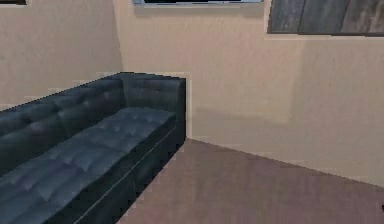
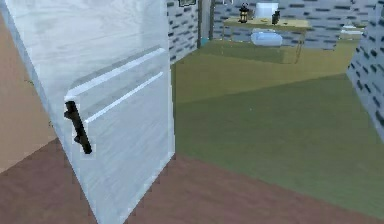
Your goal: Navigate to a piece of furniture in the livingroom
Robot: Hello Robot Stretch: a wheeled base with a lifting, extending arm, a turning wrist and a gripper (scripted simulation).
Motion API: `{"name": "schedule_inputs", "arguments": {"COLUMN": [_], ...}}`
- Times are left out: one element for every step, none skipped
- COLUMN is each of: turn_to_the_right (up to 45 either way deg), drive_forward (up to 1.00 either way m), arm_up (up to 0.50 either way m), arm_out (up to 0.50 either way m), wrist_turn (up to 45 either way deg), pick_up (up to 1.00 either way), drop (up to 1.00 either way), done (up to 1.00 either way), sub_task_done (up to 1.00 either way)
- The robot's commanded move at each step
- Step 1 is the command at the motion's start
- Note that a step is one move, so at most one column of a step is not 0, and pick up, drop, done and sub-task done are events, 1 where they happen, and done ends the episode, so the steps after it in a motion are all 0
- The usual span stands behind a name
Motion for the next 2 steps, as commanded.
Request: {"name": "schedule_inputs", "arguments": {"turn_to_the_right": [0.0,-45.0], "drive_forward": [0.50,0.00], "arm_up": [0.00,0.00], "arm_out": [0.00,0.00], "wrist_turn": [0.0,0.0], "pick_up": [0.00,0.00], "drop": [0.00,0.00], "done": [0.00,0.00], "sub_task_done": [0.00,0.00]}}
